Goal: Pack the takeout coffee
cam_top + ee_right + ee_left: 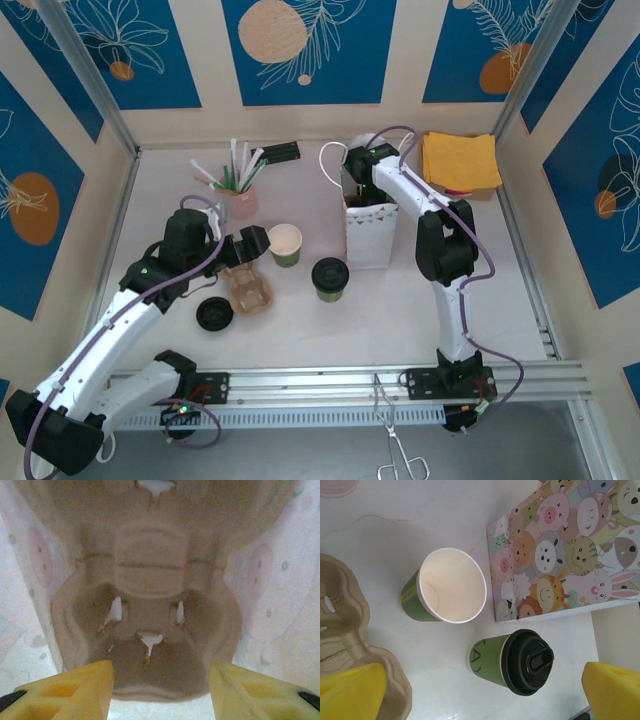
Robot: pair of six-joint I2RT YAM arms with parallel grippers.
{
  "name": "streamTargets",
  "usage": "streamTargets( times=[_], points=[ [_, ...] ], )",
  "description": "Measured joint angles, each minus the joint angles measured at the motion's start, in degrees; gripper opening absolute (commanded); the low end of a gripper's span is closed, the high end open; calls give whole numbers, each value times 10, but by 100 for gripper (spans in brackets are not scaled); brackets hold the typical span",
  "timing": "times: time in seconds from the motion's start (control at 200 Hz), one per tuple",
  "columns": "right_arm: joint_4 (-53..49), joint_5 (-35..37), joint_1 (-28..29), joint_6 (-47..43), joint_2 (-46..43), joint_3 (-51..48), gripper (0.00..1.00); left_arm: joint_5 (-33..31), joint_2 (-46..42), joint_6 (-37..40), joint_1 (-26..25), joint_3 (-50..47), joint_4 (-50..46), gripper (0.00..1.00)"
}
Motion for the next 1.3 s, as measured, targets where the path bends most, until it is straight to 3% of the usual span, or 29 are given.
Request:
streamTargets(
  times=[0.395,1.3],
  points=[
    [-29,0,0,8,-20,38,60,0,1,0,0,0,0,100],
    [-95,13,3,31,-38,177,60,1,3,0,0,0,3,100]
  ],
)
